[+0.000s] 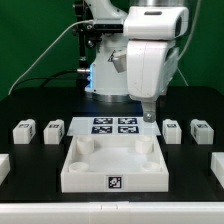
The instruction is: Assemble one leg
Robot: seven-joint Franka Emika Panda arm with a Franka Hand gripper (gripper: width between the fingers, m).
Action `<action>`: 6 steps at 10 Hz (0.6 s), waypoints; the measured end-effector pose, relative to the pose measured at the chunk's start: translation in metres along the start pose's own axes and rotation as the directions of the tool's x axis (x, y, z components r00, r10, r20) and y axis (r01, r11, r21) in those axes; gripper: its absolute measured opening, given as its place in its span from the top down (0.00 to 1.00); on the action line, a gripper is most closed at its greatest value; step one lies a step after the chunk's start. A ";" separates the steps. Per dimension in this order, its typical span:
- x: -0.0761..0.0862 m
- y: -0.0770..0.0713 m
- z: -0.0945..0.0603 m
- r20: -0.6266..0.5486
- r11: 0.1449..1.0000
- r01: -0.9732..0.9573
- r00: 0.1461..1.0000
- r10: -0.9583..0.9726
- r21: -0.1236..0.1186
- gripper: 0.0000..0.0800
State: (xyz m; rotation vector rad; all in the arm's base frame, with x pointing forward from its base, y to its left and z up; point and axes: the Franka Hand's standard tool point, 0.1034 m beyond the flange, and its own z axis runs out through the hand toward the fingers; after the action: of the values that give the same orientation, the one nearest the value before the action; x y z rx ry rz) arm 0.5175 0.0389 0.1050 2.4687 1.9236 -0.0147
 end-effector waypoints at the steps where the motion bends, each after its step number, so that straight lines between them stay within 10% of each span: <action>1: -0.014 -0.004 0.001 0.000 0.986 0.165 0.986 -0.165 -0.002 0.19; 6: -0.023 -0.005 0.005 0.013 0.919 0.395 0.919 -0.395 -0.006 0.19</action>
Offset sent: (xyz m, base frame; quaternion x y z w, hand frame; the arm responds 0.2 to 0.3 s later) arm 0.0000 0.0000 0.0000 0.0000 0.0000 -0.3523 0.9359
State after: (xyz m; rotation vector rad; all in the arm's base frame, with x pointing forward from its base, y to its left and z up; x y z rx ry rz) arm 0.5073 0.0180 0.1003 2.0226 2.3722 -0.0239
